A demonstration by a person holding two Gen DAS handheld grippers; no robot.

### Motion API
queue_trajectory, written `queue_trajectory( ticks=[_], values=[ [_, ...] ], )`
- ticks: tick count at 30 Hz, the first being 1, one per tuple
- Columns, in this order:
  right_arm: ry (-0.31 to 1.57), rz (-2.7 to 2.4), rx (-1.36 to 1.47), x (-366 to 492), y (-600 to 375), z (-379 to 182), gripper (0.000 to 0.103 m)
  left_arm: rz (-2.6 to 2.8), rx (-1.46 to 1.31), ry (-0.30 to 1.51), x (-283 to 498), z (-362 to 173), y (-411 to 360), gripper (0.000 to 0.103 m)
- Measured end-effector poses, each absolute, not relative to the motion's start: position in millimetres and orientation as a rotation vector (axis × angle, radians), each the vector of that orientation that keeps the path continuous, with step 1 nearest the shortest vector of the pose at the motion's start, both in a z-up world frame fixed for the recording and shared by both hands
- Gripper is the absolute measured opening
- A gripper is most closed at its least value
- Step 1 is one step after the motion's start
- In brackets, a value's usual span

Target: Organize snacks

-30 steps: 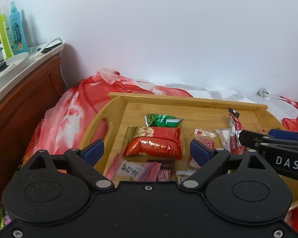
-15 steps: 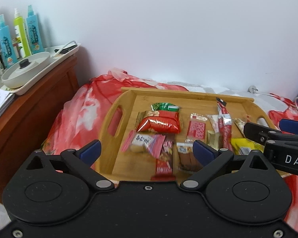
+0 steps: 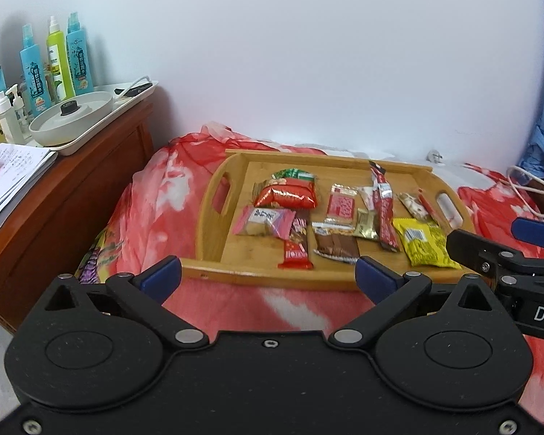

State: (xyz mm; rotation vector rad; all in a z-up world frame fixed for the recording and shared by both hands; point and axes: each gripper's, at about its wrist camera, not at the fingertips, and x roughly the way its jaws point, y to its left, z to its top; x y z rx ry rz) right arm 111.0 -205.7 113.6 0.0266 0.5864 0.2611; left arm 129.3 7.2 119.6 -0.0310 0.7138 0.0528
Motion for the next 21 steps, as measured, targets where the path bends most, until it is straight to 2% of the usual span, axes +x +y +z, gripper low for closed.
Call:
queue_trajectory(
  ticks=[21],
  values=[
    [0.543, 0.252, 0.029, 53, -211, 105, 0.101, 0.014, -0.022, 0.71, 71, 100, 2, 0.102]
  ],
)
